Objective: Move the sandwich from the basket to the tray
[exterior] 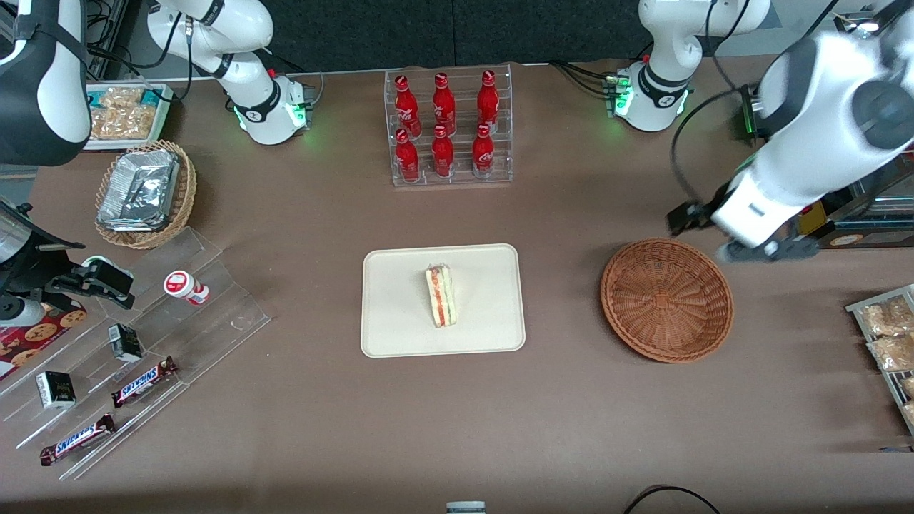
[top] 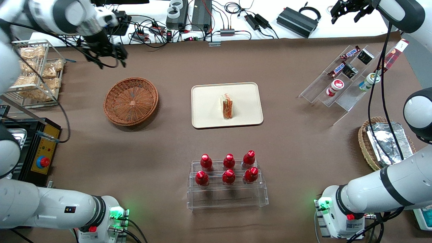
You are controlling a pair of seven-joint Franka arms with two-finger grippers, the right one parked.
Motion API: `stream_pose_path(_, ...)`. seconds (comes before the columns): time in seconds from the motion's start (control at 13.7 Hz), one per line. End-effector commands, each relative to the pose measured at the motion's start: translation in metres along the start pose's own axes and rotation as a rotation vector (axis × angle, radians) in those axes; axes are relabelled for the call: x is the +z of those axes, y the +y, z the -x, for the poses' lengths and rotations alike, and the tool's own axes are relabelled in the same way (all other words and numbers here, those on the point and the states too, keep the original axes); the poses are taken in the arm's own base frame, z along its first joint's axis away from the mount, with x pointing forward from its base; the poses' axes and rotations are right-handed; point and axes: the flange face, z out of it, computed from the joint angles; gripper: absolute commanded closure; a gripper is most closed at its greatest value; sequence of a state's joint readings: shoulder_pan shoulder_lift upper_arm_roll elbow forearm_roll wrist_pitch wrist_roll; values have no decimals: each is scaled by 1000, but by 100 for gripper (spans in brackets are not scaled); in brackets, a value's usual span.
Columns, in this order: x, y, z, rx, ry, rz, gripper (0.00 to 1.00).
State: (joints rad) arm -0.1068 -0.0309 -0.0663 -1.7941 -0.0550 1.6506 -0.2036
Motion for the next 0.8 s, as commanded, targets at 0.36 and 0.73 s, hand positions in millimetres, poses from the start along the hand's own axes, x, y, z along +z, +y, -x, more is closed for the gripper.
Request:
stream_pose_path(0.36,-94,4,15,21,88,-30,0)
stream_pose_path(0.73,-100,-2,14,16,106,-49,0)
